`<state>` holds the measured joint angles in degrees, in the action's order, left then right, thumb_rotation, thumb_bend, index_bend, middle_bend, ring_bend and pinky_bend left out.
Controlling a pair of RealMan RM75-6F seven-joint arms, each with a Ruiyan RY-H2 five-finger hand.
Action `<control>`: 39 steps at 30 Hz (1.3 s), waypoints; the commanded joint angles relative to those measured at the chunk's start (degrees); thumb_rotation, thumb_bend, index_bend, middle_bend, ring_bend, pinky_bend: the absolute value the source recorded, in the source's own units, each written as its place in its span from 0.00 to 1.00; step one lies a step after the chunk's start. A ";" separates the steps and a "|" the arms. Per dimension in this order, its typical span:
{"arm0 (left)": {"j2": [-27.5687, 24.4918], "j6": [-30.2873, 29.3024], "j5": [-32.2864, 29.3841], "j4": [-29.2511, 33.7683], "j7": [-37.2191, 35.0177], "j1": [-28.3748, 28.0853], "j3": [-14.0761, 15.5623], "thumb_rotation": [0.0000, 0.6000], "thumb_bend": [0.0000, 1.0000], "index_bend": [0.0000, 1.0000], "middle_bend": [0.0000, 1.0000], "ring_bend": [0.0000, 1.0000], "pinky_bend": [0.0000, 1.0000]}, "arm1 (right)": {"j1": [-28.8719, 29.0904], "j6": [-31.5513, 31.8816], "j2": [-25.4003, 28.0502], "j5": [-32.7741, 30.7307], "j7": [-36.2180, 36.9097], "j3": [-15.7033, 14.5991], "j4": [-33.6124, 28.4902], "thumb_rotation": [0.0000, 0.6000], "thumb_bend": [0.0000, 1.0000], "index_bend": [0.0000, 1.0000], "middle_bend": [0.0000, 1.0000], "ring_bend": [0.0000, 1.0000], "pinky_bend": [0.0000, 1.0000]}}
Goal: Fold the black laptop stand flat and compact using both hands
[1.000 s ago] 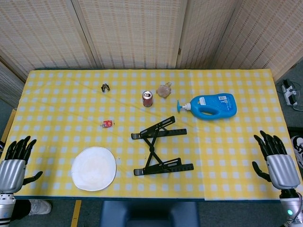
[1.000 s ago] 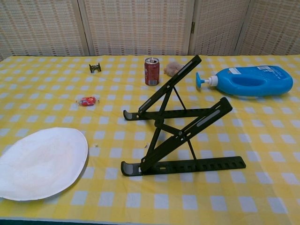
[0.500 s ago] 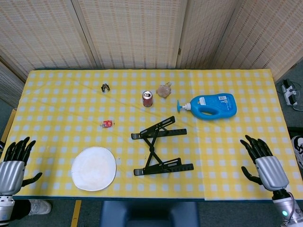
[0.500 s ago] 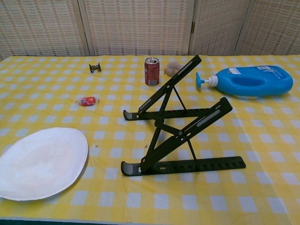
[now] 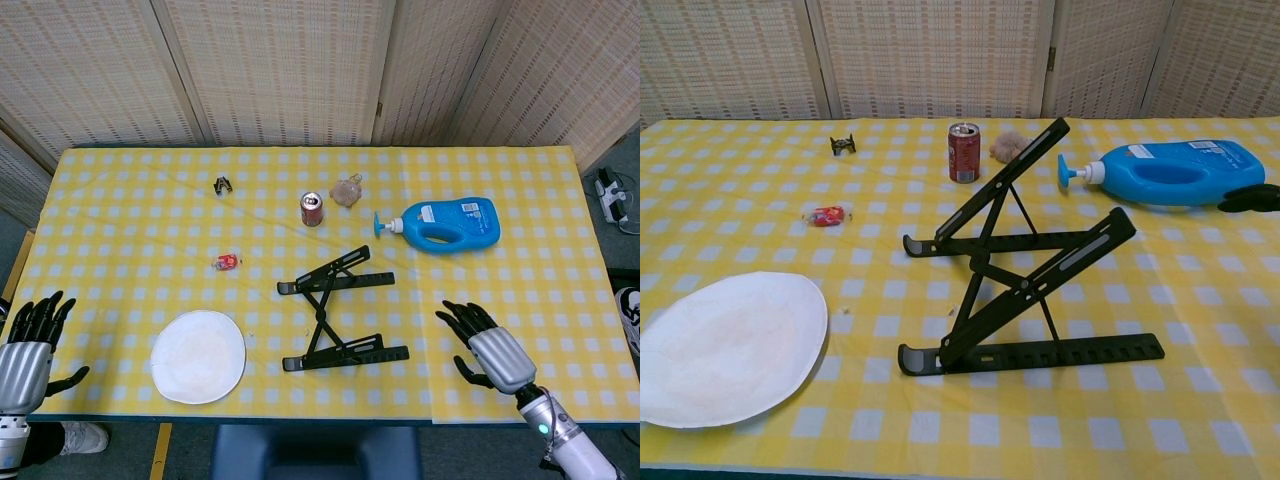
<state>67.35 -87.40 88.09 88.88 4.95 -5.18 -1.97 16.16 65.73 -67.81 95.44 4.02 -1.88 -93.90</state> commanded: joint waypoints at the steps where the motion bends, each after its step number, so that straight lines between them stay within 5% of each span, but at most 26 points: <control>1: 0.10 -0.03 -0.08 -0.23 0.16 0.06 0.00 1.00 0.13 0.03 0.01 0.01 0.00 | 1.56 -1.66 -2.51 -0.18 -2.10 0.11 0.44 1.00 0.70 0.00 0.00 0.03 0.00; 18: 0.07 -0.44 -0.38 -0.88 -0.86 0.47 -0.13 1.00 0.13 0.04 0.01 0.01 0.00 | 8.18 -7.11 -12.13 1.72 -9.39 0.30 1.83 1.00 0.72 0.00 0.00 0.00 0.00; 39: -0.23 -1.37 0.36 -1.04 -2.19 1.27 0.33 1.00 0.13 0.04 0.01 0.01 0.00 | 19.62 -18.17 -16.27 -4.60 -21.67 6.00 -6.96 1.00 0.72 0.00 0.00 0.01 0.00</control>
<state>67.13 -88.73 88.41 87.84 2.77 -3.94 -1.65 34.89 48.49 -83.44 91.75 -16.66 3.48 -100.40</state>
